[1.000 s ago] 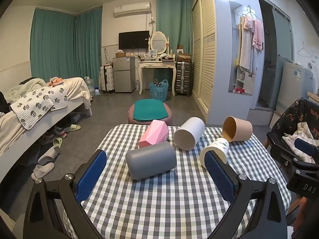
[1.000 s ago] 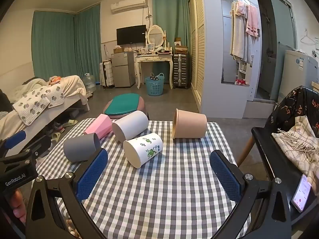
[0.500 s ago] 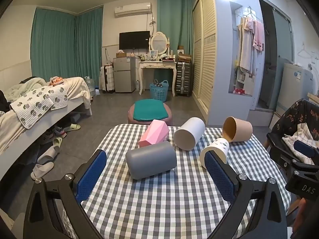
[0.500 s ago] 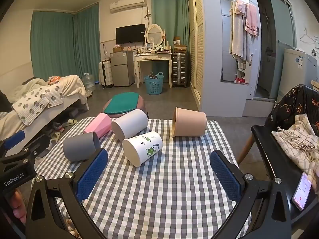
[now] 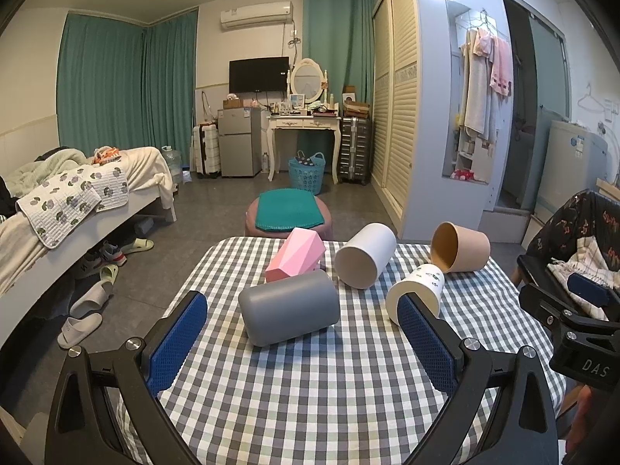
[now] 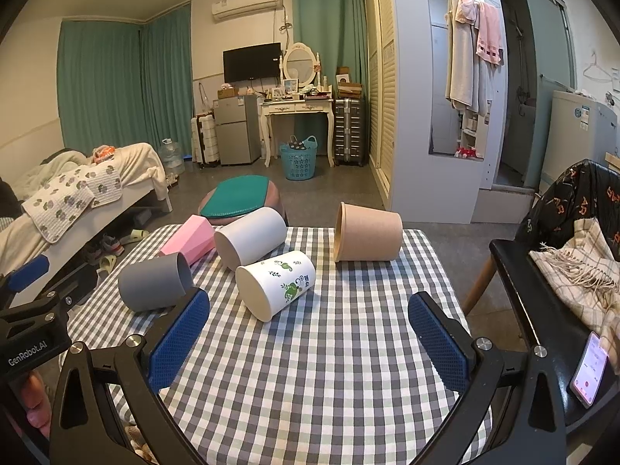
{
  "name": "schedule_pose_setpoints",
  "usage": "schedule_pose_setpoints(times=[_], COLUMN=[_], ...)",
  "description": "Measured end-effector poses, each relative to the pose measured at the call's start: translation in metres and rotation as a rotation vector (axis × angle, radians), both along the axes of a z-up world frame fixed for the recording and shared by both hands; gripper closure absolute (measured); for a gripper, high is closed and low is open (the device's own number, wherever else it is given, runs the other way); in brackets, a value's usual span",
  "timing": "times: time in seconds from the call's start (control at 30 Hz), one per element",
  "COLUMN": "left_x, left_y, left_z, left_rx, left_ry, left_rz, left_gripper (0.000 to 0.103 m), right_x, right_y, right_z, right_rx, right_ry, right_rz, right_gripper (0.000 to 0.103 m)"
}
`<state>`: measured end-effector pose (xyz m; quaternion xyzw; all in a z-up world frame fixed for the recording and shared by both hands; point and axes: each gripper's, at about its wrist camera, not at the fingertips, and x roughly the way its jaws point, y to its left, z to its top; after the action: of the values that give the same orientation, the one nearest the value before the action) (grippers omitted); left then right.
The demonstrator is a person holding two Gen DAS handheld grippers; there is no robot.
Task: Flip cup upside down
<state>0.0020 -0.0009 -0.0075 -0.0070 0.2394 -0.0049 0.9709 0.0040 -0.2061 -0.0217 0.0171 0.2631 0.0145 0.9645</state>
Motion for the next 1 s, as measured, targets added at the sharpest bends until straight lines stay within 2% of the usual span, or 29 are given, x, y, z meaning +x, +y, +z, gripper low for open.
schedule_pose_setpoints(times=[1.0], left_x=[0.0055], left_y=[-0.0017], left_z=[-0.0037], left_rx=[-0.002], left_ry=[0.000], left_rz=[-0.009], left_gripper=[0.001], right_x=[0.0031], right_y=[0.0009], right_z=[-0.0014], right_rx=[-0.005], right_ry=[0.004], right_rz=[0.008], right_gripper=[0.000])
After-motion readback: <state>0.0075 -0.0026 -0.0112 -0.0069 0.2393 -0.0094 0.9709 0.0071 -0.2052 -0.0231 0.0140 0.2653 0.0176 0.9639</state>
